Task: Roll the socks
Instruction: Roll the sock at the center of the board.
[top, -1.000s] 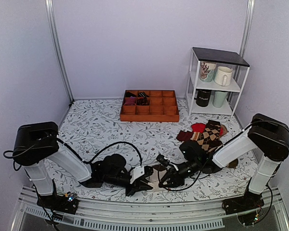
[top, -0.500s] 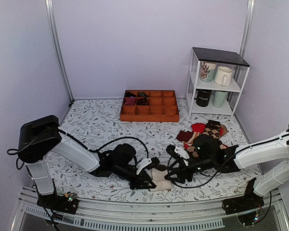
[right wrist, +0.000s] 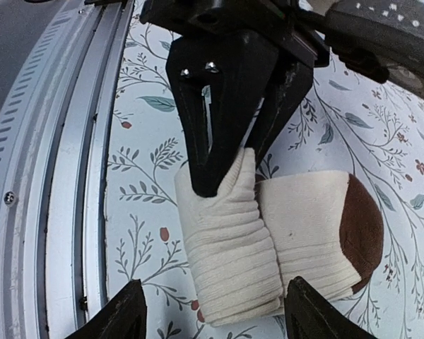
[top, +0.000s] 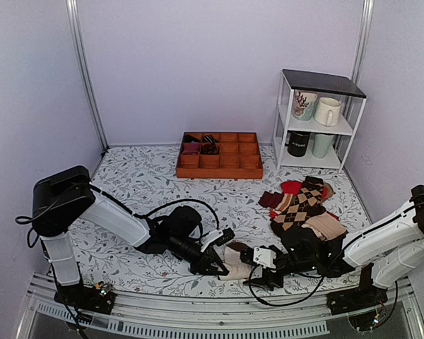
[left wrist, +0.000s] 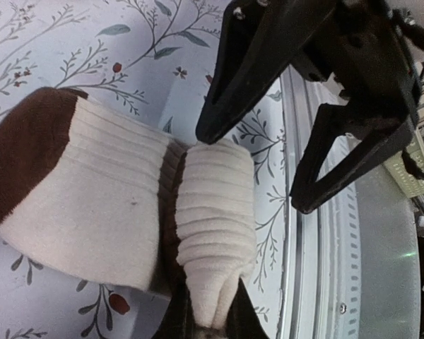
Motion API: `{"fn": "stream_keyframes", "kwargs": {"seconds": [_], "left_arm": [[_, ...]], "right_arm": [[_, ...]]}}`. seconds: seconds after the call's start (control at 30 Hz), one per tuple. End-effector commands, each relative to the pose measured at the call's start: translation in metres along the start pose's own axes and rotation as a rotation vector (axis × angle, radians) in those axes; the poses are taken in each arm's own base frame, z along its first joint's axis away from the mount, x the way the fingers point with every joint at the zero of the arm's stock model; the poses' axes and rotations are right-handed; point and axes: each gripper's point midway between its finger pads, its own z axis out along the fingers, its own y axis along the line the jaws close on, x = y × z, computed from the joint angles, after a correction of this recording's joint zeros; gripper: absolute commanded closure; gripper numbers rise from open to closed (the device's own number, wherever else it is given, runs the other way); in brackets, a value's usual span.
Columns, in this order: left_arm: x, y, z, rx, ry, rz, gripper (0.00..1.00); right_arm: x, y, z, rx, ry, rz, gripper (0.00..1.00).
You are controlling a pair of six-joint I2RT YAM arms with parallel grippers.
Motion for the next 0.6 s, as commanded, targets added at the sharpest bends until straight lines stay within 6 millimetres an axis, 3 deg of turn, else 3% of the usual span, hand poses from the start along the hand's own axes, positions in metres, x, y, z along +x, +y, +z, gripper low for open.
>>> {"fn": "stream_keyframes", "kwargs": {"seconds": [0.0, 0.17, 0.33, 0.57], "left_arm": [[0.087, 0.028, -0.001, -0.107, 0.253, -0.197, 1.0], [0.086, 0.029, -0.002, -0.109, 0.249, -0.194, 1.0], [0.087, 0.029, -0.002, -0.106, 0.252, -0.193, 1.0], [0.084, 0.028, -0.001, -0.101, 0.243, -0.19, 1.0]], "right_arm": [[-0.014, -0.007, 0.008, 0.048, -0.034, -0.12, 0.31], [-0.001, -0.004, 0.023, 0.019, 0.021, -0.11, 0.32], [-0.004, -0.007, 0.026, 0.038, 0.009, -0.103, 0.34], [-0.003, -0.009, 0.033, 0.039, 0.025, -0.088, 0.49]]}}
